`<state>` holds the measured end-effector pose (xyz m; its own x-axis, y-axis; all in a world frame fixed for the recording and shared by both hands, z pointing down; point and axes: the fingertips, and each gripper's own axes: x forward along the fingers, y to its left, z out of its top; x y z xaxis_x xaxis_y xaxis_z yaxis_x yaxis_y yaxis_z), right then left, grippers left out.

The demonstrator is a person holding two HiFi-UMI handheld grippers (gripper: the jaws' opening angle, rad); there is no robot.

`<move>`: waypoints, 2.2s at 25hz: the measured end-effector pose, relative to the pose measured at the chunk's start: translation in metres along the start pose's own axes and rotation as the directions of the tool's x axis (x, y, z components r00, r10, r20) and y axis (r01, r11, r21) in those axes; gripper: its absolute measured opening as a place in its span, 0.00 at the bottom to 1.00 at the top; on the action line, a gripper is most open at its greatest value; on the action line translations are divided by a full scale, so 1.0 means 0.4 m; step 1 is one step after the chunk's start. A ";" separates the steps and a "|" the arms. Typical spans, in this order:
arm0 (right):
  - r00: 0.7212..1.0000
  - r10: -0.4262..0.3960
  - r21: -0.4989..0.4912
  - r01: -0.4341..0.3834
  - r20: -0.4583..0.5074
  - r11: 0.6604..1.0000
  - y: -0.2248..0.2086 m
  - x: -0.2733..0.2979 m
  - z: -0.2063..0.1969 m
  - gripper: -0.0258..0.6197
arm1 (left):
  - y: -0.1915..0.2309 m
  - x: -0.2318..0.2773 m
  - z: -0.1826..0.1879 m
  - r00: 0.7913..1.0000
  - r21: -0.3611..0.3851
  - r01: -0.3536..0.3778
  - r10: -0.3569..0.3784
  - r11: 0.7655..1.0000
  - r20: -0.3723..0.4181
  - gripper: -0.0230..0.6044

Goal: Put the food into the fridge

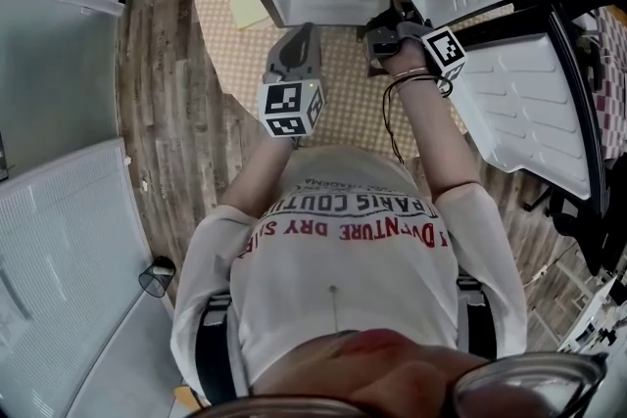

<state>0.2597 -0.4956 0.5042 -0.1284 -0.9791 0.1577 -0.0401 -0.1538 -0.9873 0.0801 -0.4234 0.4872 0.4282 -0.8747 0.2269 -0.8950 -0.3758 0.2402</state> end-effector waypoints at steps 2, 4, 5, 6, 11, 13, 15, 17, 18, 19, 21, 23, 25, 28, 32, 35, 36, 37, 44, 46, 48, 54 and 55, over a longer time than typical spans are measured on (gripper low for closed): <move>1.000 -0.007 -0.001 0.007 0.000 1.000 0.000 0.012 -0.002 0.09 | 0.000 0.003 0.000 1.000 0.000 -0.001 0.001 1.000 0.000 0.08; 1.000 -0.009 0.000 0.009 0.001 1.000 0.002 0.022 -0.005 0.09 | 0.002 0.007 0.001 1.000 -0.001 -0.002 0.002 1.000 0.000 0.08; 1.000 -0.007 0.001 0.007 0.000 1.000 0.005 0.027 -0.006 0.09 | 0.004 0.009 0.001 1.000 -0.001 -0.004 0.004 1.000 0.000 0.08; 1.000 -0.003 0.001 0.003 -0.001 1.000 0.009 0.031 -0.008 0.09 | 0.006 0.011 0.002 1.000 -0.002 -0.005 0.005 1.000 0.001 0.08; 1.000 0.010 0.001 -0.010 -0.006 1.000 0.021 0.036 -0.011 0.09 | 0.007 0.018 0.006 1.000 -0.007 -0.009 0.009 1.000 0.003 0.08; 1.000 0.022 -0.016 -0.022 -0.011 1.000 0.033 0.034 -0.012 0.11 | 0.005 0.021 0.006 1.000 -0.007 -0.008 0.008 1.000 0.003 0.08; 0.999 0.031 -0.034 -0.032 -0.022 0.999 0.045 0.031 -0.015 0.19 | 0.005 0.023 0.007 1.000 -0.007 -0.008 0.008 1.000 0.003 0.08; 0.999 0.030 -0.052 -0.032 -0.033 0.998 0.051 0.027 -0.016 0.25 | 0.004 0.023 0.005 1.000 -0.007 -0.009 0.009 1.000 0.002 0.08; 0.999 0.028 -0.065 -0.031 -0.038 0.997 0.053 0.025 -0.016 0.28 | 0.003 0.023 0.004 1.000 -0.007 -0.009 0.009 1.000 0.002 0.08; 0.999 0.027 -0.078 -0.031 -0.045 0.996 0.055 0.023 -0.016 0.31 | 0.001 0.023 0.002 1.000 -0.007 -0.009 0.009 1.000 0.001 0.08; 0.998 0.025 -0.090 -0.029 -0.052 0.996 0.055 0.021 -0.015 0.34 | -0.002 0.023 0.003 1.000 -0.007 -0.008 0.008 1.000 0.002 0.08; 0.998 0.019 -0.083 -0.024 -0.051 0.996 0.050 0.017 -0.012 0.35 | -0.007 0.022 0.007 1.000 -0.004 -0.007 0.007 1.000 0.005 0.08; 0.998 0.014 -0.084 -0.018 -0.054 0.996 0.042 0.006 -0.009 0.34 | -0.011 0.021 0.013 1.000 0.001 -0.006 0.006 1.000 0.010 0.08; 0.997 0.034 -0.125 -0.044 -0.076 0.991 0.045 -0.022 -0.015 0.34 | -0.019 0.022 0.030 1.000 0.007 -0.002 0.002 1.000 0.021 0.08; 0.989 0.084 -0.341 -0.121 -0.121 0.932 0.084 -0.075 -0.021 0.11 | -0.045 0.023 0.071 0.998 0.021 0.022 -0.023 1.000 0.050 0.08; 0.979 0.099 -0.522 -0.179 -0.177 0.834 0.108 -0.102 -0.034 0.08 | -0.058 0.026 0.093 0.997 0.031 0.032 -0.035 0.999 0.069 0.08; 0.978 0.087 -0.581 -0.182 -0.187 0.793 0.108 -0.114 -0.039 0.08 | -0.061 0.026 0.095 0.997 0.034 0.035 -0.038 0.999 0.070 0.08; 0.978 0.070 -0.632 -0.181 -0.197 0.753 0.103 -0.127 -0.045 0.08 | -0.065 0.024 0.094 0.997 0.037 0.039 -0.041 0.999 0.068 0.08; 0.966 0.069 -0.940 -0.260 -0.251 0.221 0.105 -0.188 -0.098 0.08 | -0.086 0.019 0.090 0.996 0.055 0.064 -0.067 0.996 0.052 0.08; 0.964 0.087 -0.956 -0.262 -0.252 0.133 0.128 -0.197 -0.105 0.08 | -0.090 0.017 0.096 0.996 0.061 0.068 -0.072 0.996 0.058 0.08; 0.962 0.101 -0.958 -0.266 -0.255 0.111 0.143 -0.203 -0.112 0.08 | -0.094 0.014 0.101 0.995 0.067 0.070 -0.075 0.995 0.065 0.08; 0.959 0.088 -0.957 -0.277 -0.270 0.085 0.145 -0.213 -0.131 0.08 | -0.110 0.006 0.098 0.994 0.093 0.084 -0.090 0.992 0.063 0.08; 0.959 0.083 -0.957 -0.279 -0.272 0.081 0.143 -0.214 -0.133 0.08 | -0.111 0.005 0.097 0.994 0.097 0.086 -0.092 0.992 0.062 0.08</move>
<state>0.2157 -0.4135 0.4354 -0.3960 -0.9152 0.0746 -0.9158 0.3877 -0.1054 0.1159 -0.4204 0.4403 0.5002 -0.8537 0.1451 -0.8628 -0.4772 0.1665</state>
